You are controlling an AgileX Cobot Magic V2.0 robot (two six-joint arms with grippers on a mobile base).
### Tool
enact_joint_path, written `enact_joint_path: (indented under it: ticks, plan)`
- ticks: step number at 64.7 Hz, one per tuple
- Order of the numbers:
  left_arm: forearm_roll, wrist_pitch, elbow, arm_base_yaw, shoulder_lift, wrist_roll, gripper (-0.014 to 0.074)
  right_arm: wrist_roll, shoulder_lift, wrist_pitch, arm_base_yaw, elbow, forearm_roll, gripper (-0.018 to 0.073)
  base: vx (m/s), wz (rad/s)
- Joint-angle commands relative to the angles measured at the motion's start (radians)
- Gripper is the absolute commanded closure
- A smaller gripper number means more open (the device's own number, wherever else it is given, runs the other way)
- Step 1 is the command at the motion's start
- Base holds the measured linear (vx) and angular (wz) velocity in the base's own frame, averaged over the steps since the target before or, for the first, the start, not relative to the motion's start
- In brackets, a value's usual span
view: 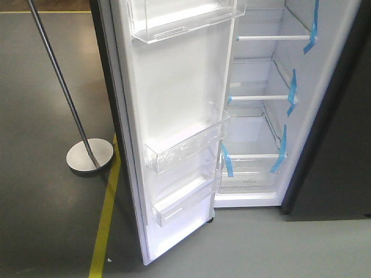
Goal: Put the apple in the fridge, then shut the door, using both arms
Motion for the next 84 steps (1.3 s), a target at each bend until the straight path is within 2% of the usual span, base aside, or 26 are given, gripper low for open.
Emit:
enact_joint_path:
  ticks: [1,84]
  plan:
    - [-0.005,-0.070,0.020,0.001,-0.014,0.001,0.0602,-0.002,0.001,-0.070,-0.004,-0.030,0.009,0.0314,0.04,0.00]
    - [-0.005,-0.070,0.020,0.001,-0.014,0.001,0.0602,-0.002,0.001,-0.070,-0.004,-0.030,0.009,0.0314,0.04,0.00]
